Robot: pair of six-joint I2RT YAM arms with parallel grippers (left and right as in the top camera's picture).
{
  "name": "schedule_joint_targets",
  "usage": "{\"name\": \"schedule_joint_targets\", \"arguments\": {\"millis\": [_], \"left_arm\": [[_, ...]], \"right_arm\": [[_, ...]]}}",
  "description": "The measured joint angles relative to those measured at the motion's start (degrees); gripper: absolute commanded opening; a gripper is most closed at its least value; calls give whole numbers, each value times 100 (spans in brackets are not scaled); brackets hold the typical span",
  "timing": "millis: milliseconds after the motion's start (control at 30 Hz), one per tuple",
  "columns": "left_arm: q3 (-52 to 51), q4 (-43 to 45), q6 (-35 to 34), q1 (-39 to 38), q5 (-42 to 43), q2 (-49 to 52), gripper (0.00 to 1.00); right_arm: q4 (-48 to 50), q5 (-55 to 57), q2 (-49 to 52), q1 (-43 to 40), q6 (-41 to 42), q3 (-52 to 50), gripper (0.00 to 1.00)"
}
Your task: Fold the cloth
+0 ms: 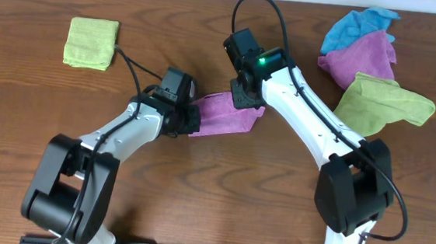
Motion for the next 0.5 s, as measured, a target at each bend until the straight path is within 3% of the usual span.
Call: {"name": "schedule_joint_targets", "arguments": {"millis": [500], "left_arm": [[2,264,-177,0,-146,356,6]], "right_arm": [[-44,-109,0,229,-24,0,1]]}}
